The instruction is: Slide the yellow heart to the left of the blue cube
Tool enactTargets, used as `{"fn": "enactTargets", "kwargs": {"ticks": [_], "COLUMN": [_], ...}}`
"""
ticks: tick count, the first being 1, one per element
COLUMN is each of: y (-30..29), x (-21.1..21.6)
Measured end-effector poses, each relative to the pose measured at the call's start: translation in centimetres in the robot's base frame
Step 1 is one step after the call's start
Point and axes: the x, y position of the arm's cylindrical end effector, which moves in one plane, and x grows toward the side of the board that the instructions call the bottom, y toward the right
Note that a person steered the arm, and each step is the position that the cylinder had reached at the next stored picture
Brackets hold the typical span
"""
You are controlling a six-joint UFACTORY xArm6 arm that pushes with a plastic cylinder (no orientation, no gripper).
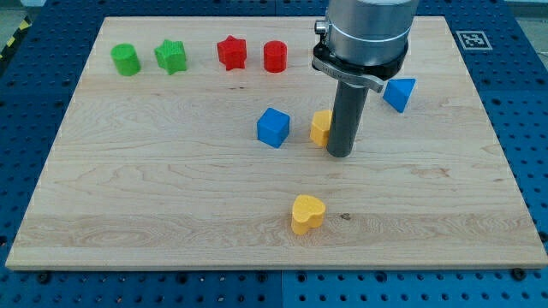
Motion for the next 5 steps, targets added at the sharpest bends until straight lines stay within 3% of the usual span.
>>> {"fn": "enactTargets", "kwargs": {"ticks": [2,3,4,5], "y": [-2.4,-8.0,-12.7,-13.9], "x": [4.2,4.6,7.4,11.2]}}
